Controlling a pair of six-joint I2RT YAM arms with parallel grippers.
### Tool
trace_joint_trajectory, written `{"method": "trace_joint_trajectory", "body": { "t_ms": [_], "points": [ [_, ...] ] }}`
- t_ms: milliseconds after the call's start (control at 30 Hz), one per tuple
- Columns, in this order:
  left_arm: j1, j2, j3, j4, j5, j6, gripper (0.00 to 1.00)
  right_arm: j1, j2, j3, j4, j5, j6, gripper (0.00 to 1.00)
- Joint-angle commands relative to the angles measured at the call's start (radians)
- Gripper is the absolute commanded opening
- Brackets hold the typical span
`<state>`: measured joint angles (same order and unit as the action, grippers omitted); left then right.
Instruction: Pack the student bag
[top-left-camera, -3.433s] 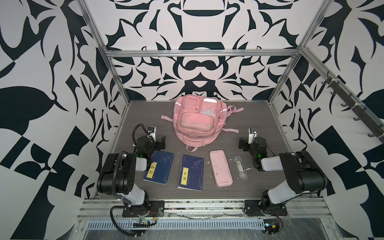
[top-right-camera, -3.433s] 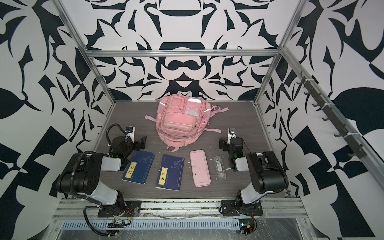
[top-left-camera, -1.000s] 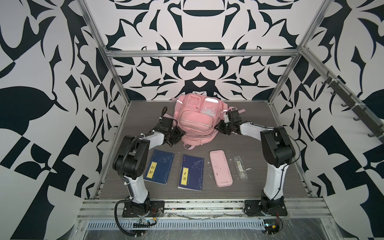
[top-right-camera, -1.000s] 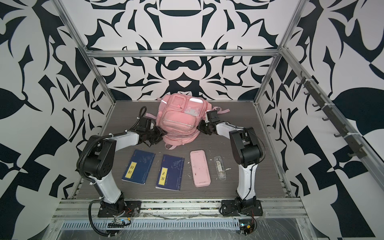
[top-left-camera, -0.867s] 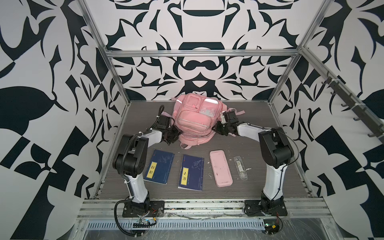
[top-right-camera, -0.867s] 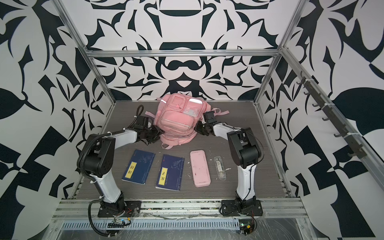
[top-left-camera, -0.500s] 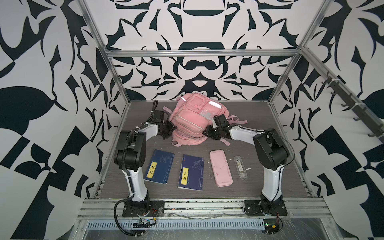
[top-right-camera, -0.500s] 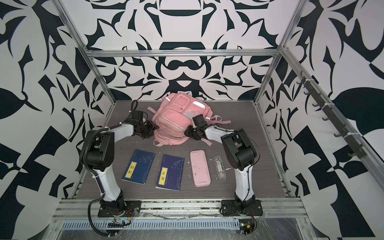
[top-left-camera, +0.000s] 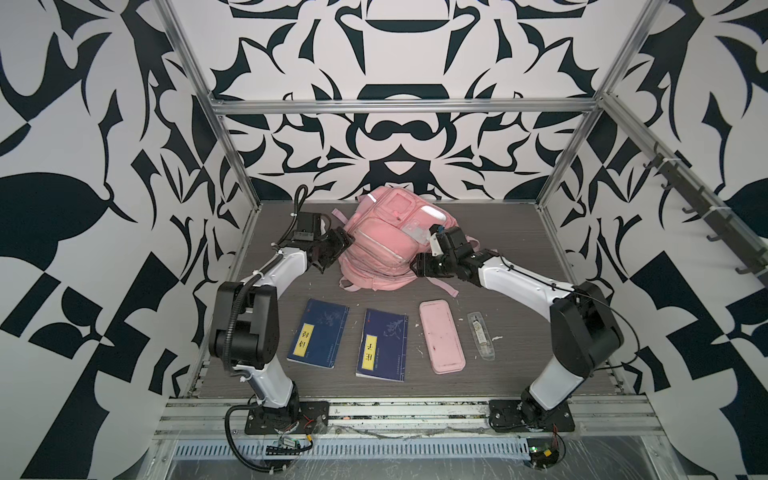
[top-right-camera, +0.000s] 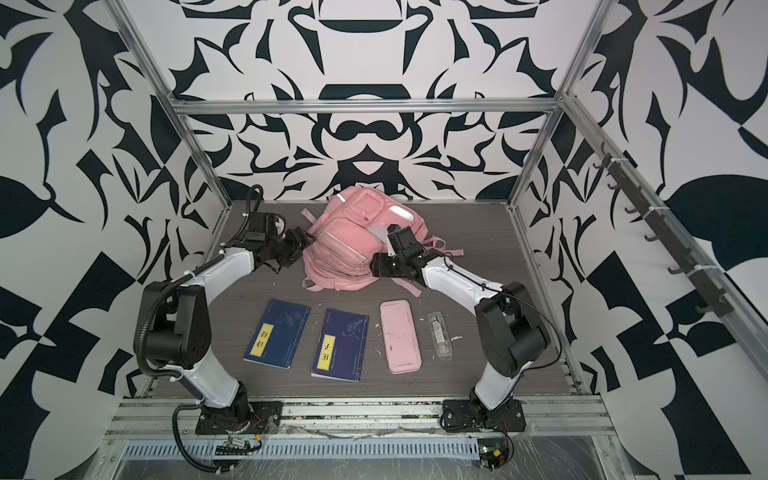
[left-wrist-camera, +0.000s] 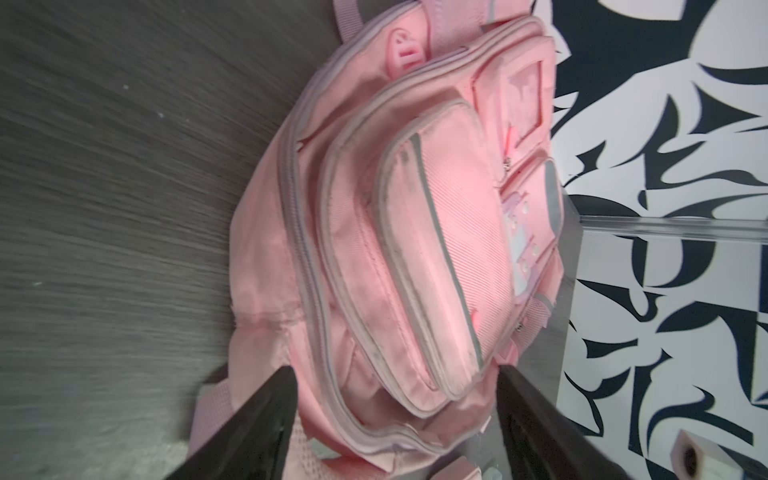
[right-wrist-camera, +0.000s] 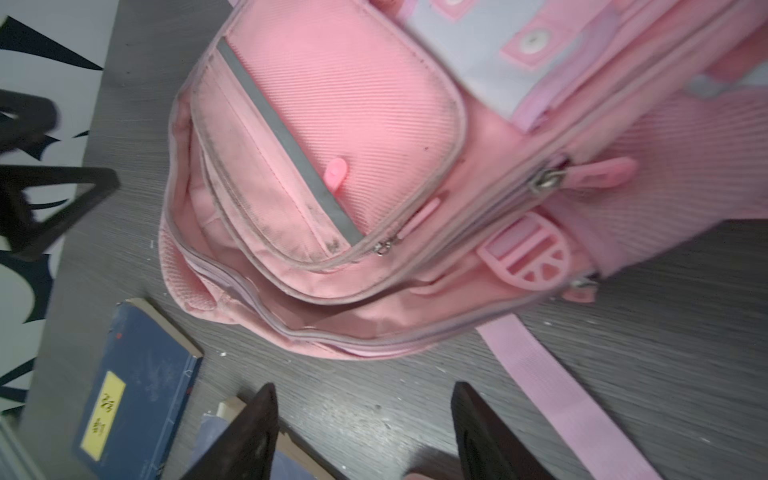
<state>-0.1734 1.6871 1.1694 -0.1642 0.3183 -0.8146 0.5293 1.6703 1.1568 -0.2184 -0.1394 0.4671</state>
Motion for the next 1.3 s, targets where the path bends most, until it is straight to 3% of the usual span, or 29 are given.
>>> {"method": "trace_joint_trajectory", "body": {
  "t_ms": [0,167,300,367,433,567,967,1133,1267],
  "points": [
    [-0.024,-0.024,-0.020,-0.018,0.042,-0.012,0.76,-0.009,-0.050,-0.069,0.012,0.182,-0.117,0.65],
    [-0.081,0.006,-0.002,0.028,0.082,-0.054,0.76,-0.008,-0.141,-0.273,0.291,0.284,-0.145,0.61],
    [-0.115,0.048,0.008,0.074,0.097,-0.095,0.75,-0.008,-0.173,-0.466,0.634,0.273,-0.209,0.60],
    [-0.127,0.071,0.012,0.093,0.105,-0.118,0.73,-0.009,-0.166,-0.504,0.704,0.287,-0.219,0.59],
    [-0.142,0.091,0.013,0.120,0.112,-0.146,0.72,-0.017,-0.151,-0.506,0.707,0.311,-0.222,0.57],
    [-0.176,0.137,0.019,0.154,0.107,-0.194,0.69,-0.062,-0.124,-0.460,0.629,0.199,-0.215,0.58],
    [-0.265,0.186,-0.020,0.247,0.035,-0.327,0.61,-0.141,-0.054,-0.437,0.668,0.042,-0.170,0.57],
    [-0.273,0.223,-0.003,0.259,0.029,-0.348,0.59,-0.196,0.016,-0.400,0.725,-0.092,-0.038,0.65],
    [-0.273,0.236,0.002,0.261,0.019,-0.349,0.54,-0.268,0.095,-0.375,0.809,-0.172,0.157,0.68]
  ]
}}
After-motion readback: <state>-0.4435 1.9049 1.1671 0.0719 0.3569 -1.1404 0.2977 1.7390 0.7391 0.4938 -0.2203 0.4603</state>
